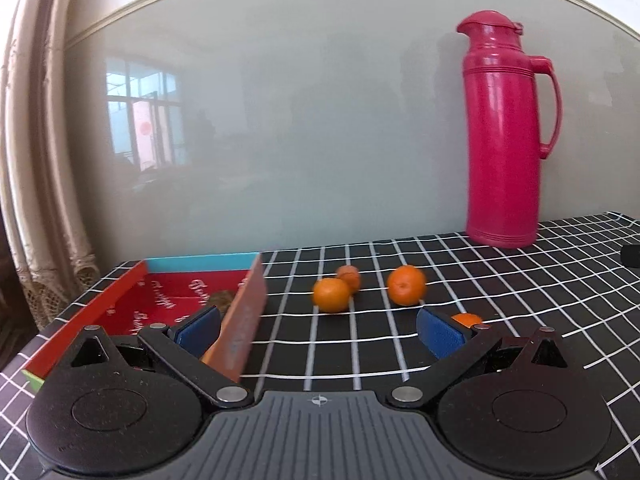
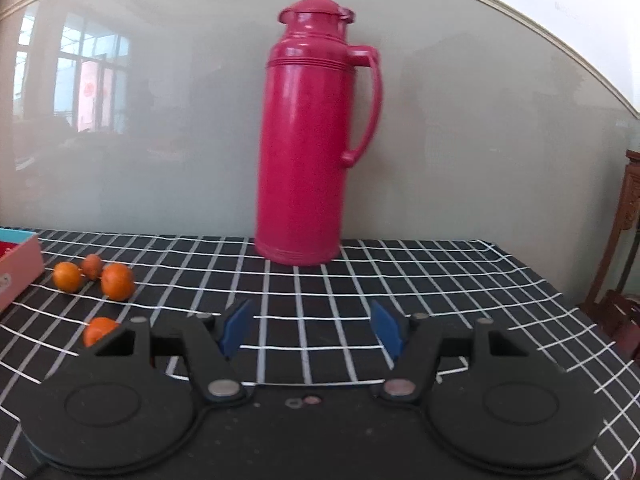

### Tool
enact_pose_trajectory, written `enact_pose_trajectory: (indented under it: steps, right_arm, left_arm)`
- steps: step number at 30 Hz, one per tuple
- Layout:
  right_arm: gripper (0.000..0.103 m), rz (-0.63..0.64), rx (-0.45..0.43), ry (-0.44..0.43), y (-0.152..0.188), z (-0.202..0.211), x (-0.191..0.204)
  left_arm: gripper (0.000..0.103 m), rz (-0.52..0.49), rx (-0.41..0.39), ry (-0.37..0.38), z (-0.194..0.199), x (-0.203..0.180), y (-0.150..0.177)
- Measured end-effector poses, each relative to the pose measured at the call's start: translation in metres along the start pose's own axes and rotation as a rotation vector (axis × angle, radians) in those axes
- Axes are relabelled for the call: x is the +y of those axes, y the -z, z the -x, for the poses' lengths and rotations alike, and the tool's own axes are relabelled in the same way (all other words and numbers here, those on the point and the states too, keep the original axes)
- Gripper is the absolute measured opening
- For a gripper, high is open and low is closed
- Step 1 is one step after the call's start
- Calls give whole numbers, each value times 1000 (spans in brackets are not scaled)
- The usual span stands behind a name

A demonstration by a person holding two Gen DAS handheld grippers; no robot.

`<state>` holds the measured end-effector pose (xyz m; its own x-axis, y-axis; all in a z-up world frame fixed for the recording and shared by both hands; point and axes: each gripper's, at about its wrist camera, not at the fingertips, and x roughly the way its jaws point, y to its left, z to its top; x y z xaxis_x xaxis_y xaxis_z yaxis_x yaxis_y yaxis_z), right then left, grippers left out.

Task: Organize fruits
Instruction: 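Lower the left gripper onto a tangerine and close it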

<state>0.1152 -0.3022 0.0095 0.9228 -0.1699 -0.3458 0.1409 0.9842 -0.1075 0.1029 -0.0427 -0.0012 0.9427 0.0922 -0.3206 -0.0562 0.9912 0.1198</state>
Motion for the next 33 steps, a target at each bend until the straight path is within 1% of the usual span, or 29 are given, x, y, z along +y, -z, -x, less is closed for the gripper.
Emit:
enact_pose_trajectory:
  steps: [3,6,12,17,23,33]
  right_arm:
    - [64,-7,17,15,5,-4,-9]
    - [65,-13,6,28,7,-4,-17]
    - [64,-26,26,44,12,-10,-31]
    - [64,-39,30,64,13,-16,-44]
    - [64,-46,45,90,15,-24,-58]
    - [64,-80,71,118,19,-36,-74]
  left_arm:
    - [103,-7,0,17,-4,-11,-2]
    - [103,-14,6,39,-9,-23,-2]
    - [103,-38,18,74,-19,-50,0]
    - [103,-38,33,98,-29,-67,2]
    - [103,-48,52,108,-39,-86,5]
    - [103,-43,100,123,-51,-98,3]
